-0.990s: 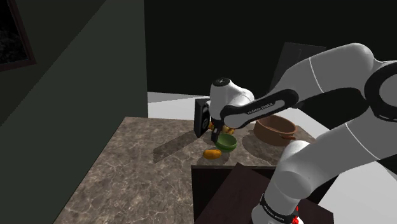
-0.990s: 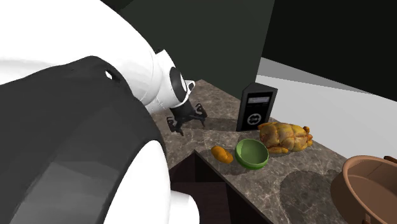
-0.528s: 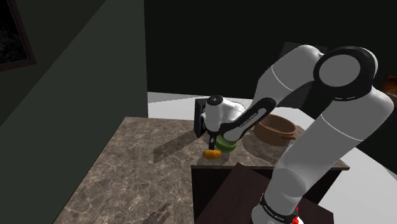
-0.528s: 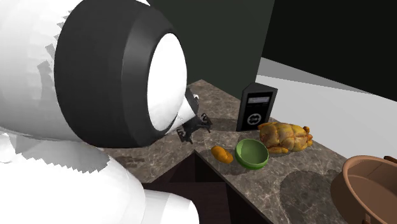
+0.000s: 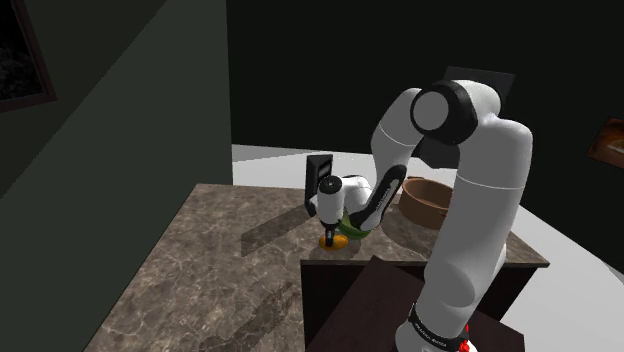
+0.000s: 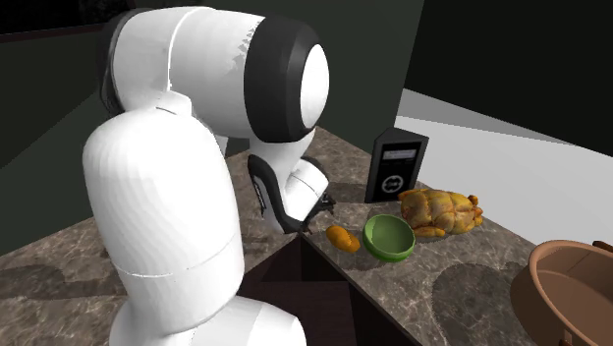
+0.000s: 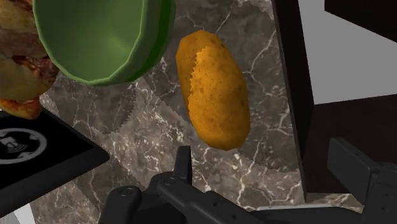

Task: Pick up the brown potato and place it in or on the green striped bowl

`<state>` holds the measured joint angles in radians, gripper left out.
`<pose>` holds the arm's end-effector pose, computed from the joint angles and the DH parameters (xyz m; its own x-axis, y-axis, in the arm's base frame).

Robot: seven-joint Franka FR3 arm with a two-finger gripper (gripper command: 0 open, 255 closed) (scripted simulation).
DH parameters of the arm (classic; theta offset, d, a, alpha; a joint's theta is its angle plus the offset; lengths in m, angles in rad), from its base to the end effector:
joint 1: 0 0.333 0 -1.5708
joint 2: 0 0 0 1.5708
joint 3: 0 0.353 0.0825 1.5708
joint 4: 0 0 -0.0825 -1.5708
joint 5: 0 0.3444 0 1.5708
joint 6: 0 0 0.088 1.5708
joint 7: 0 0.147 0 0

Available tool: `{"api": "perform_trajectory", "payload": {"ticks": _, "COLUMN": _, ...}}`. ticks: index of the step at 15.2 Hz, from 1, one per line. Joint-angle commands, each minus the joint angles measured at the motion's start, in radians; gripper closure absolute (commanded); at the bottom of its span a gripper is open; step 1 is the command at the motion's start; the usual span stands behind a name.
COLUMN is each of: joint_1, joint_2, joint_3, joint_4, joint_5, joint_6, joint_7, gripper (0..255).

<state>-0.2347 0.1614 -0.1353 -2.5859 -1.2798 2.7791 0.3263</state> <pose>0.4010 -0.1262 0.2295 0.8754 0.4707 -0.1100 0.4684 -0.7698 0.4335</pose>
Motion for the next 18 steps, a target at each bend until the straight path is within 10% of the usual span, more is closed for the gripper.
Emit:
{"api": "perform_trajectory", "payload": {"ticks": 1, "joint_1": 0.004, "joint_2": 0.099, "joint_3": -0.018, "joint_4": 0.069, "joint_5": -0.126, "joint_6": 0.023, "joint_7": 0.083, "gripper": 0}}
{"api": "perform_trajectory", "payload": {"ticks": 6, "joint_1": 0.014, "joint_2": 0.318, "joint_3": -0.051, "joint_4": 0.242, "joint_5": -0.375, "joint_6": 0.054, "joint_7": 0.255, "gripper": 0}}
{"api": "perform_trajectory", "payload": {"ticks": 18, "joint_1": -0.013, "joint_2": 0.442, "joint_3": -0.056, "joint_4": 0.344, "joint_5": -0.473, "joint_6": 0.078, "joint_7": 0.346, "gripper": 0}}
